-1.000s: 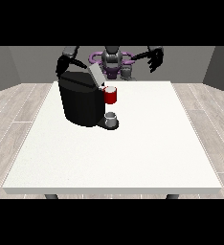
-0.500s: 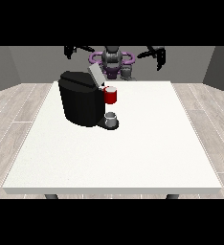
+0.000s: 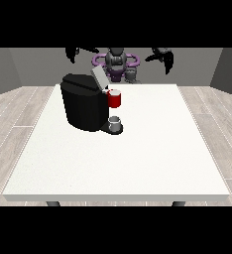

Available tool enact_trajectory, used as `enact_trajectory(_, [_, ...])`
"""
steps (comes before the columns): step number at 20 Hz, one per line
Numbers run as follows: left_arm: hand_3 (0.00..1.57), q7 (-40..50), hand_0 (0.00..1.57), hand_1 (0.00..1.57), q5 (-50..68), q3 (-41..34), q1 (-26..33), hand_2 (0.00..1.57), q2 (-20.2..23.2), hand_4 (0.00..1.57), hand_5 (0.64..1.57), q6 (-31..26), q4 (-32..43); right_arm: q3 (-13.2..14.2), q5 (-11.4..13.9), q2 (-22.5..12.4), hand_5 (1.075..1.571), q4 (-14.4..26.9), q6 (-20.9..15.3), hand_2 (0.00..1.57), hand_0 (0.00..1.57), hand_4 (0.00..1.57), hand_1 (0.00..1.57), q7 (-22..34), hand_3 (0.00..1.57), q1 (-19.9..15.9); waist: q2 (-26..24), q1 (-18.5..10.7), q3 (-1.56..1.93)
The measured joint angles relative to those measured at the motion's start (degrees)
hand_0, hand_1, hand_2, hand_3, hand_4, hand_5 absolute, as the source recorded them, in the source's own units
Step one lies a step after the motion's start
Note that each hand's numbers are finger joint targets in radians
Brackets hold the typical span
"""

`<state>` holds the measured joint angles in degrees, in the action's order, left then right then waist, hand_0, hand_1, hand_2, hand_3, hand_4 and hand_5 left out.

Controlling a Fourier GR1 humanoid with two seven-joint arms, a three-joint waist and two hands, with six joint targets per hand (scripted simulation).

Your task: Insert the coffee pod into the coffee machine and close the lid

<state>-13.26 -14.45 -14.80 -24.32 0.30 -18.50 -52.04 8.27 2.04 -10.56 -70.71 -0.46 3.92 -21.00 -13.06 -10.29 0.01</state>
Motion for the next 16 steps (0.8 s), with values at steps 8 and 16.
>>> enact_trajectory(8, [0.0, 3.87, 0.0, 0.0, 3.87, 4.96, 2.34, 0.0, 0.16, 0.28, 1.571, 1.85, -10.03, 3.83, -4.62, -0.07, 1.571, 5.57, 0.13, 0.0, 0.0, 0.15, 0.0, 2.5, 0.0, -6.97, 5.31, -1.85, 0.01])
enact_trajectory(16, [0.0, 5.88, 0.0, 0.0, 7.11, 7.19, 6.17, 0.0, 1.78, 0.36, 1.571, 3.16, -19.44, 2.52, -4.69, 0.46, 1.571, 9.31, 0.43, 0.0, 0.0, 0.0, 0.0, 1.7, 0.0, -11.54, 10.0, -0.78, 0.0])
